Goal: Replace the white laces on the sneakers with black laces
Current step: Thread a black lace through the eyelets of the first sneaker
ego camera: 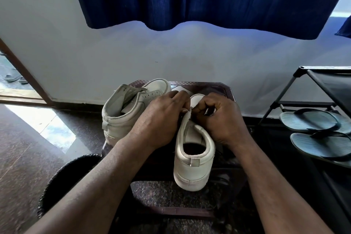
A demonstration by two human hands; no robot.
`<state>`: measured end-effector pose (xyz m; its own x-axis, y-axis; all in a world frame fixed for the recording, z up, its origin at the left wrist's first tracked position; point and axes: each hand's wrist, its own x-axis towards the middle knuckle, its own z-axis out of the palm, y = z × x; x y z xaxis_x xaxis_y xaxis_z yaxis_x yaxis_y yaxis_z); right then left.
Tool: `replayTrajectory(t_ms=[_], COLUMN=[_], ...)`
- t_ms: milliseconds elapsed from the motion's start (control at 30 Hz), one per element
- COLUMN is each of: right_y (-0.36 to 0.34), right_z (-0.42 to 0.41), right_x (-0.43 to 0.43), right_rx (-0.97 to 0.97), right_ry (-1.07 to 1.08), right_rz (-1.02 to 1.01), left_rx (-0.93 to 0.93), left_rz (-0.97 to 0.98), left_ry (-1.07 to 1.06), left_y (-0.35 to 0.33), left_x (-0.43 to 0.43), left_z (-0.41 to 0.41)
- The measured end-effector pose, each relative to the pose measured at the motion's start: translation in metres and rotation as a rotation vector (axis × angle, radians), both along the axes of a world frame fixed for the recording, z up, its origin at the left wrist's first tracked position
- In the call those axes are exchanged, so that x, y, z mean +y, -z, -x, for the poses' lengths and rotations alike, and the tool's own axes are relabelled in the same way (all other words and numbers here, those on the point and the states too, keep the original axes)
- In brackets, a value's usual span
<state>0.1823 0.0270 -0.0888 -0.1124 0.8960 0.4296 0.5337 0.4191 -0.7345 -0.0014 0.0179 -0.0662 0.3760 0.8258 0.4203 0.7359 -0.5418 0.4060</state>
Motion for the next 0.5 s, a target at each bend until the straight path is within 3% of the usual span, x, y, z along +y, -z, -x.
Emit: replayTrajectory(t_ms=[100, 300, 433, 500], right_y=[0.0016, 0.0012, 0.0017, 0.0009], right_z=[0.0028, 0.0066, 0.0071, 0.0078], right_x=[0.0007, -0.0016, -0.003, -0.0045], right_rx=[-0.065, -0.155, -0.108, -0.102], right_ry=[0.011, 0.046, 0.067, 0.072], right_rz=[-0.119, -0.235, -0.211, -0.214], left_rx=[-0.195, -0.75, -0.951, -0.956], left_rz=[0.124, 0.631, 0.758, 0.749], left_ry=[-0.11, -0.211, -0.224, -0.259], left_y=[-0.001, -0.0047, -0.0087, -0.006], left_x=[-0.0001, -0.001, -0.003, -0.0004], left_z=[-0.0029, -0.0038, -0.005, -0.0045])
